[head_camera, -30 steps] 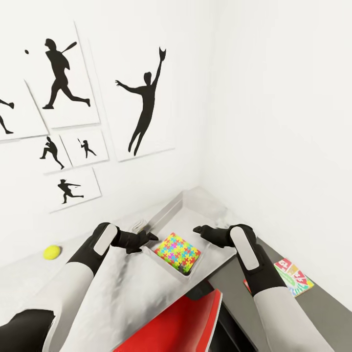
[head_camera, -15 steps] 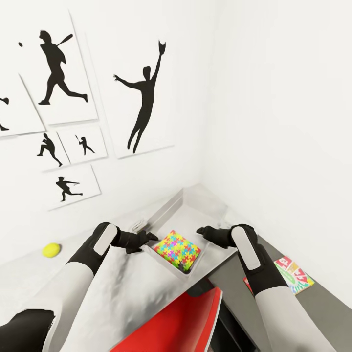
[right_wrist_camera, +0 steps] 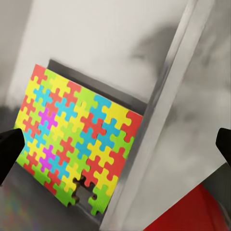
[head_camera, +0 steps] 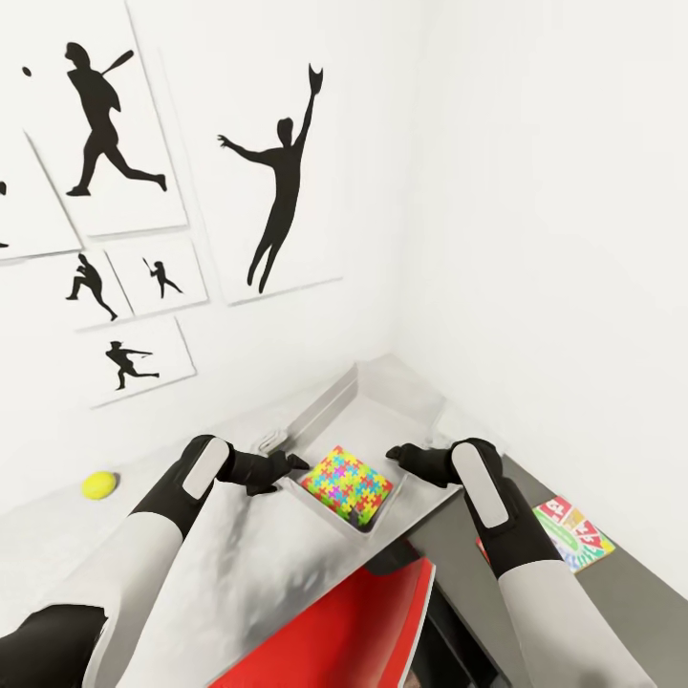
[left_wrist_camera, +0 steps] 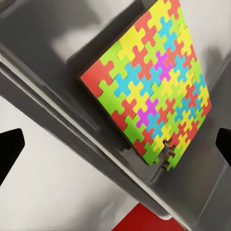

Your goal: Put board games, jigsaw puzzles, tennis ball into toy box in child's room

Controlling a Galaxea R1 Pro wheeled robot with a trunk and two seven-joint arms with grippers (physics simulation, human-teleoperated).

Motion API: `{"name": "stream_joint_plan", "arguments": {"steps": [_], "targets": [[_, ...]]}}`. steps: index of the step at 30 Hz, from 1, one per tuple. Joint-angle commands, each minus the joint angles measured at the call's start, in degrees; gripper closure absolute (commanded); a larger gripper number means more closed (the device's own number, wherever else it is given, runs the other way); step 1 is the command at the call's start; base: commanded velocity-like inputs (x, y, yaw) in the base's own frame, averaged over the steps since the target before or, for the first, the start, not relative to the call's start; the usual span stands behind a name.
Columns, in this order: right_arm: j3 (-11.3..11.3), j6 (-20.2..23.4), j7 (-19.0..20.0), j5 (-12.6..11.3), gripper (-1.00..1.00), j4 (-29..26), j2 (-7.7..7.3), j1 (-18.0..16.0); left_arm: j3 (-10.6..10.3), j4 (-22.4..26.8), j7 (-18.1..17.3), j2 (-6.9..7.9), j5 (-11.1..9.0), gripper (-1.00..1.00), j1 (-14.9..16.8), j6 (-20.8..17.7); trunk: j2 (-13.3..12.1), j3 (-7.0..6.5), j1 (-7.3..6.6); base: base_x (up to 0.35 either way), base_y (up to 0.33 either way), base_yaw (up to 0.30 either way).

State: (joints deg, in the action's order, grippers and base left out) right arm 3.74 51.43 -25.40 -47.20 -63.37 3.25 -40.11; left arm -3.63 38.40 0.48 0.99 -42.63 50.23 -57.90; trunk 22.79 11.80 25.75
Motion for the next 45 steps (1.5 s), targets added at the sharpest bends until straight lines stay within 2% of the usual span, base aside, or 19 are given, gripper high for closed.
{"name": "stream_joint_plan", "arguments": {"steps": [1, 19, 29, 30, 36, 37, 45], "targets": [[0.04, 0.04, -0.61, -0.57, -1.00, 0.13, 0.00, -0.05, -0.24, 0.05, 0.05, 0.05, -0.14, -1.00, 0.05, -0.10, 0.12, 0.19, 0.03, 0.000, 0.000, 0.000], [0.04, -0.01, -0.62, -0.52, -1.00, 0.75, 0.00, -0.05, -0.24, 0.09, 0.05, 0.03, -0.17, -1.00, 0.05, -0.10, 0.12, 1.53, 0.03, 0.000, 0.000, 0.000], [0.04, -0.02, -0.62, -0.49, -1.00, 0.70, 0.00, -0.05, -0.24, 0.09, 0.05, -0.02, -0.17, -1.00, 0.05, -0.23, 0.12, 1.67, 0.03, 0.000, 0.000, 0.000], [0.04, -0.02, -0.62, -0.48, -1.00, 0.70, 0.00, -0.05, -0.24, 0.09, 0.05, -0.02, -0.17, 1.00, 0.05, -0.30, 0.12, 1.67, 0.03, 0.000, 0.000, 0.000], [0.04, -0.01, -0.62, -0.52, -1.00, 0.70, 0.08, -0.05, -0.24, 0.09, 0.05, 0.04, -0.17, 1.00, 0.04, -0.78, 0.12, 1.67, 0.03, 0.000, 0.000, 0.000], [0.04, -0.01, -0.62, -0.52, 1.00, 0.70, 0.07, -0.05, -0.24, 0.09, 0.05, 0.05, -0.17, 1.00, 0.04, -0.79, 0.12, 1.67, 0.03, 0.000, 0.000, 0.000], [0.04, -0.01, -0.62, -0.52, 1.00, 0.70, 0.09, -0.05, -0.24, 0.09, -0.18, 0.07, -0.17, 1.00, 0.05, -0.81, 0.12, 1.67, 0.03, 0.000, 0.000, 0.000]]}}
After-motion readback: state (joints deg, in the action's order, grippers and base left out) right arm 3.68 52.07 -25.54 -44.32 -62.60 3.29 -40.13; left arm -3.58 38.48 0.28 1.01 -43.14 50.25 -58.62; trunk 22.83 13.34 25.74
